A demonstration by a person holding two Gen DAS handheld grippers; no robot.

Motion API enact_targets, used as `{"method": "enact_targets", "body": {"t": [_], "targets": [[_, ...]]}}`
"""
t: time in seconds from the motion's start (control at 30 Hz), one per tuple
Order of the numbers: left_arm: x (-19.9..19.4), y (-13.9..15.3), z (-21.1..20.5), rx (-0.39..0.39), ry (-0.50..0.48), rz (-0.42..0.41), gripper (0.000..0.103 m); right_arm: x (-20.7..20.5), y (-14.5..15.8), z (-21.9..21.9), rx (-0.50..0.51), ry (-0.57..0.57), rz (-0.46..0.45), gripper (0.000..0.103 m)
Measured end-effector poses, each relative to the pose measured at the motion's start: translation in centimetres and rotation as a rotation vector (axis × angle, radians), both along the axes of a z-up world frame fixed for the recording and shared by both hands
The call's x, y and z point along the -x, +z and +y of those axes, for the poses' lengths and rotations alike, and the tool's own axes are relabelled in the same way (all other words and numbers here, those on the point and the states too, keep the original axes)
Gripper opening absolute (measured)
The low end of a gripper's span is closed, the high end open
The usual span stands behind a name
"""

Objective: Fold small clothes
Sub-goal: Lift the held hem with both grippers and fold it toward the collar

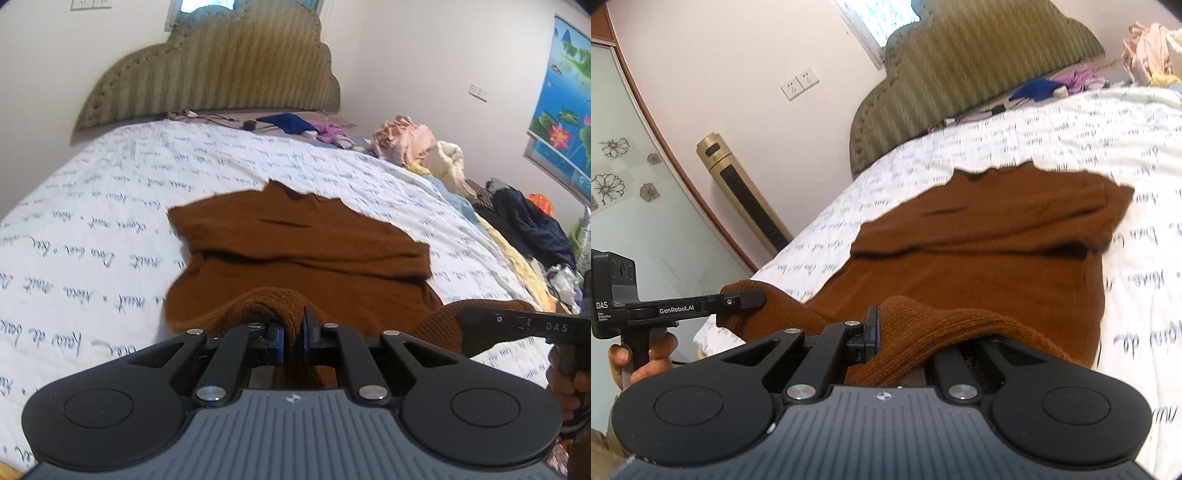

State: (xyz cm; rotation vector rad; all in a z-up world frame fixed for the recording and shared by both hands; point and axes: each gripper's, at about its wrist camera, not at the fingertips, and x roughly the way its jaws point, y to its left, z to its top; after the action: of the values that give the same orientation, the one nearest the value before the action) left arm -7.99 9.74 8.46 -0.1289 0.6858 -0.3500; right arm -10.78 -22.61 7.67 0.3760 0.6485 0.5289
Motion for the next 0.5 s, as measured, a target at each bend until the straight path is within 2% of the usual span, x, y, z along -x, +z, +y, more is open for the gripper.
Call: {"method": "enact_targets", "body": {"t": [0.17,0.5], "targets": [[-1.9,0.9,-0.1,0.005,0.041,-0.016,0.009,-1.5,0.6,-0.3,-0.016,-0.041,-0.035,0.011],[-4.8,1.5,-1.5,-0.062,0.069,-0.027,0.009,-3.7,0.5,-1.0,-0.015,-0.120,-0.059,0.011]]}}
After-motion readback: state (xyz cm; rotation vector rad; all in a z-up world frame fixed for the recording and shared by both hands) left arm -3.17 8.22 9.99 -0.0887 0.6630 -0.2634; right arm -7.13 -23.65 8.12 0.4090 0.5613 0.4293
